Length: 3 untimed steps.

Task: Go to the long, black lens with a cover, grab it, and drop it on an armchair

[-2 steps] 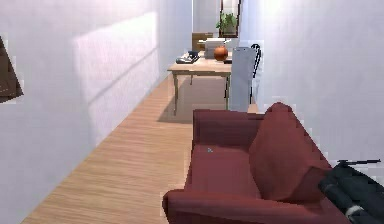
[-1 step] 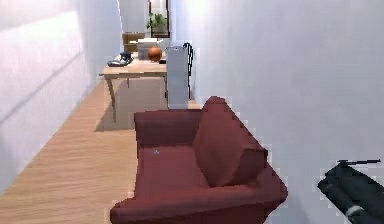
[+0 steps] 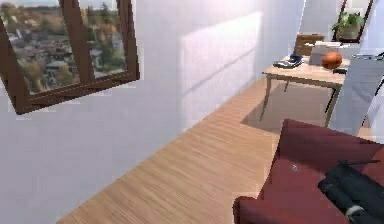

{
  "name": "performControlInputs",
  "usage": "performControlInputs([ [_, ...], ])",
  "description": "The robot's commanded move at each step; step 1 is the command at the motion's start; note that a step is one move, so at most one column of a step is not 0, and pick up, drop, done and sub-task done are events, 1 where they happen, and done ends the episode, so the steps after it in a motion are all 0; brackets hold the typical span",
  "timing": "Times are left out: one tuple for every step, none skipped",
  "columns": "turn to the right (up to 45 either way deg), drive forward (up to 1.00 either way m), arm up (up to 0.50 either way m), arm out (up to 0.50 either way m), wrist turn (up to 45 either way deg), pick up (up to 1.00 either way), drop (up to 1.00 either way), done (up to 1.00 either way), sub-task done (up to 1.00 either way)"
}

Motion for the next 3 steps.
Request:
performControlInputs([
  [-45.0, 0.0, 0.0, 0.0, 0.0, 0.0, 0.0, 0.0, 0.0],
  [-9.0, 0.0, 0.0, 0.0, 0.0, 0.0, 0.0, 0.0, 0.0],
  [45.0, 0.0, 0.0, 0.0, 0.0, 0.0, 0.0, 0.0, 0.0],
])
